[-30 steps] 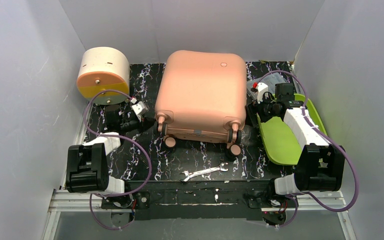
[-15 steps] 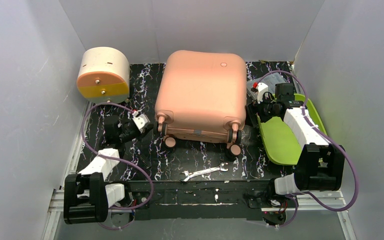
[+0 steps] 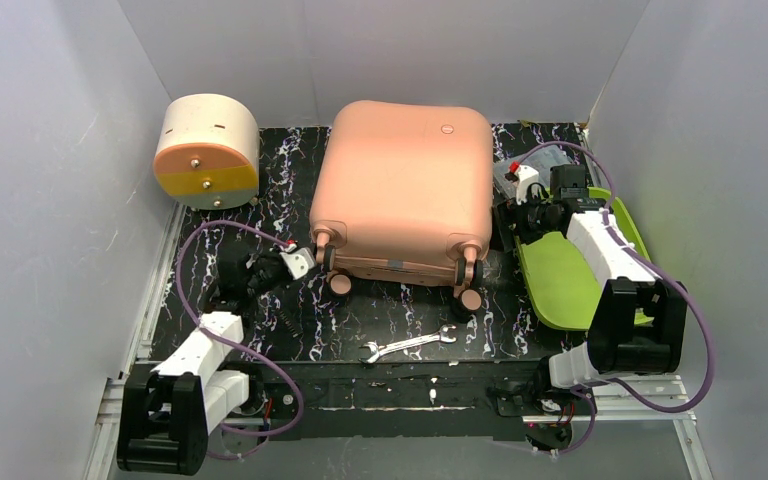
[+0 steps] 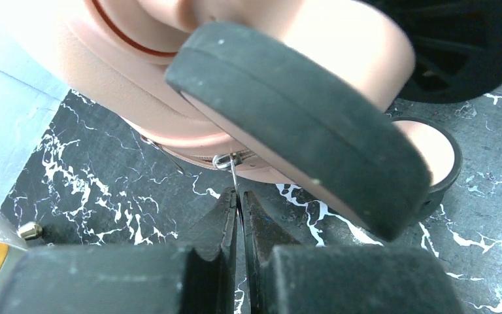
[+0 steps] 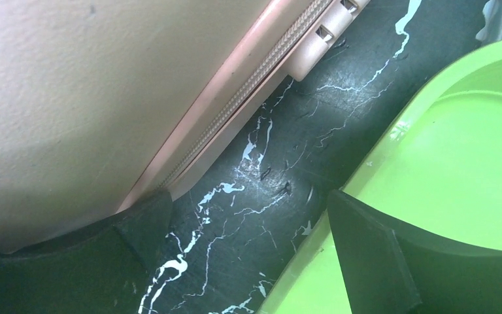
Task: Open, take out, and arrange the luggage
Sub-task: Unzip the zipper of the luggage.
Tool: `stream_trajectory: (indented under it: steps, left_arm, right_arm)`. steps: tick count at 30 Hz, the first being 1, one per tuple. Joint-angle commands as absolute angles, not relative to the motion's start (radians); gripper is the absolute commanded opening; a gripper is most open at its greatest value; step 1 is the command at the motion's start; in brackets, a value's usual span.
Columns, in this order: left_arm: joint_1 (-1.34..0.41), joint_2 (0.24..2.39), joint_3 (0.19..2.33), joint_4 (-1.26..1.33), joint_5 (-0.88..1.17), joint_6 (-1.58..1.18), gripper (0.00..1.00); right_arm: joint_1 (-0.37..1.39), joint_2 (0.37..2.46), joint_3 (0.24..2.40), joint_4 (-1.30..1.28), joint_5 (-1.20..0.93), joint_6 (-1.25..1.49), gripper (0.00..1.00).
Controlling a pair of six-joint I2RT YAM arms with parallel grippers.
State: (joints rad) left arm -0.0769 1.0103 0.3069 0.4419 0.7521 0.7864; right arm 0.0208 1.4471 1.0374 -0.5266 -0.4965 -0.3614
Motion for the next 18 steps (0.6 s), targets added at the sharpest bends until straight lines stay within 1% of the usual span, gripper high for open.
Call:
stream_trajectory:
  steps: [1, 7, 13, 18]
  left_arm:
    - [-0.156, 0.979, 0.257, 0.347, 0.975, 0.8, 0.0]
    - [-0.155, 0.926, 0.211, 0.33, 0.993, 0.868, 0.0]
    - [-0.155, 0.853, 0.184, 0.199, 1.022, 0.99, 0.0]
    - [-0.155, 0.836, 0.182, 0.179, 0.952, 0.954, 0.0]
  right_arm:
    - [0.089, 1.502, 1.073, -0.421, -0.674, -0.214, 1.0]
    - [0.089, 1.543, 1.124, -0.48, -0.746, -0.201, 1.0]
    - [0.103, 1.523, 1.15, -0.529, -0.763, -0.233, 1.0]
    - [0.165, 1.481, 1.153, -0.663, -0.724, -0.388, 1.0]
